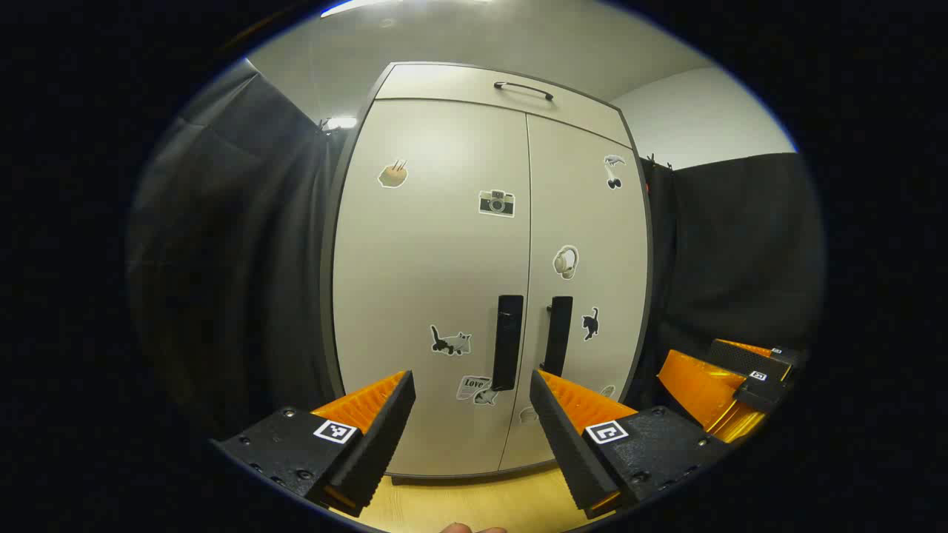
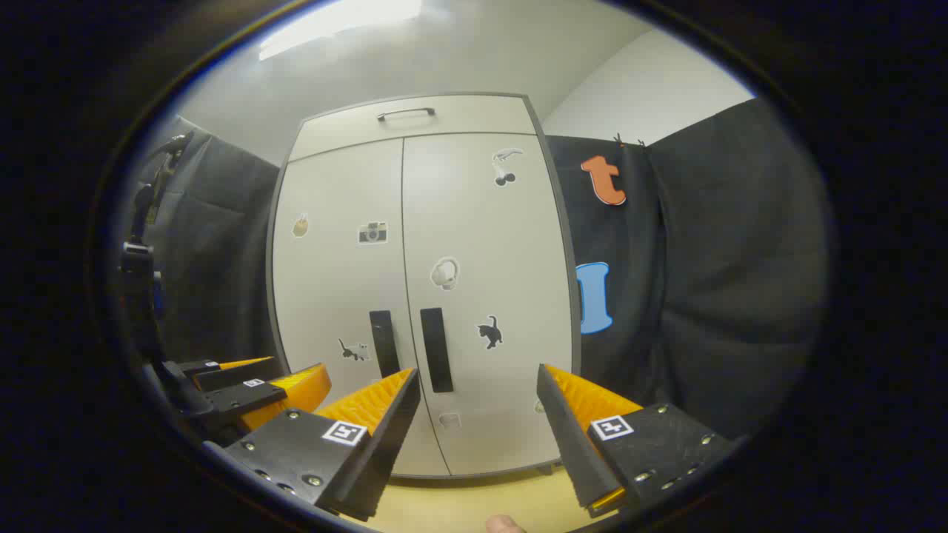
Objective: Open the right door of the double-door shoe cabinet with the right hand, and open the left door with the left hand.
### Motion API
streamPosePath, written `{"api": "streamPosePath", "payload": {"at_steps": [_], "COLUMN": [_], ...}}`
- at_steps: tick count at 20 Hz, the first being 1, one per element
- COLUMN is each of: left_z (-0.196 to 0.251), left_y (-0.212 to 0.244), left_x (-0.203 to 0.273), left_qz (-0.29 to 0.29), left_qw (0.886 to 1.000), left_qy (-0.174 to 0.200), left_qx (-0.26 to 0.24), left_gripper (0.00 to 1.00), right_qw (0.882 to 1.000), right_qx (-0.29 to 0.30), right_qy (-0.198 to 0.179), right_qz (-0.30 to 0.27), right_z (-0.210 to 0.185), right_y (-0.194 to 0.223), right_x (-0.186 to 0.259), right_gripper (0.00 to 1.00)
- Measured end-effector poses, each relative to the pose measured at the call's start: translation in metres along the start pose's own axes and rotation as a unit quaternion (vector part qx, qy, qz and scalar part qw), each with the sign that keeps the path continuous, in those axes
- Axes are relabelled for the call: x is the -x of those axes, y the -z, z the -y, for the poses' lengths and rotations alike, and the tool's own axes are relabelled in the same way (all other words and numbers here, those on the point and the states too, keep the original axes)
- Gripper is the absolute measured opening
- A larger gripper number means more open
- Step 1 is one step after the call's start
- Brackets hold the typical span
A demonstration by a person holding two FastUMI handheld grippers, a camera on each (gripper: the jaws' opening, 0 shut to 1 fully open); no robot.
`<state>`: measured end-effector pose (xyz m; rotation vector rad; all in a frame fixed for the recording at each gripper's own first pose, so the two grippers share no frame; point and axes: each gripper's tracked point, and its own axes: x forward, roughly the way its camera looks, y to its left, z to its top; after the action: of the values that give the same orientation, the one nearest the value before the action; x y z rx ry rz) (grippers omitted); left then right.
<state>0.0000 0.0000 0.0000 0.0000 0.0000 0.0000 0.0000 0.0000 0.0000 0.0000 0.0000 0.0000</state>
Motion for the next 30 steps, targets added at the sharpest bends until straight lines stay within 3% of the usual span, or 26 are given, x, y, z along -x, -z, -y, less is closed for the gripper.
{"api": "streamPosePath", "payload": {"at_steps": [4, 5, 13, 16, 20, 24, 25, 26, 30], "left_z": [-0.002, -0.002, -0.013, -0.019, -0.031, -0.038, -0.040, -0.042, -0.053], "left_y": [0.000, 0.000, 0.005, 0.011, 0.011, 0.009, 0.009, 0.008, 0.010], "left_x": [-0.002, -0.002, -0.005, -0.008, -0.017, -0.028, -0.031, -0.034, -0.044], "left_qz": [0.001, 0.000, -0.003, -0.009, -0.009, -0.005, -0.005, -0.004, -0.007], "left_qw": [1.000, 1.000, 1.000, 1.000, 1.000, 0.999, 0.999, 0.999, 0.999], "left_qy": [-0.007, -0.007, -0.015, -0.019, -0.030, -0.038, -0.039, -0.041, -0.047], "left_qx": [0.001, 0.001, -0.006, -0.005, -0.004, -0.001, -0.002, -0.004, -0.002], "left_gripper": [1.00, 0.96, 0.96, 0.96, 0.96, 0.96, 0.97, 0.97, 0.96], "right_qw": [1.000, 1.000, 1.000, 1.000, 1.000, 0.999, 0.999, 0.999, 0.999], "right_qx": [0.003, 0.004, 0.009, 0.010, 0.016, 0.020, 0.020, 0.019, 0.019], "right_qy": [-0.004, -0.005, -0.011, -0.019, -0.022, -0.023, -0.022, -0.021, -0.023], "right_qz": [-0.006, -0.006, -0.009, -0.018, -0.016, -0.018, -0.021, -0.023, -0.038], "right_z": [-0.002, -0.002, -0.015, -0.023, -0.032, -0.036, -0.037, -0.038, -0.045], "right_y": [0.003, 0.004, 0.009, 0.015, 0.014, 0.016, 0.017, 0.018, 0.029], "right_x": [-0.001, -0.003, -0.018, -0.029, -0.043, -0.066, -0.073, -0.080, -0.109], "right_gripper": [0.94, 0.94, 0.94, 0.90, 0.94, 0.94, 0.90, 0.94, 0.94]}}
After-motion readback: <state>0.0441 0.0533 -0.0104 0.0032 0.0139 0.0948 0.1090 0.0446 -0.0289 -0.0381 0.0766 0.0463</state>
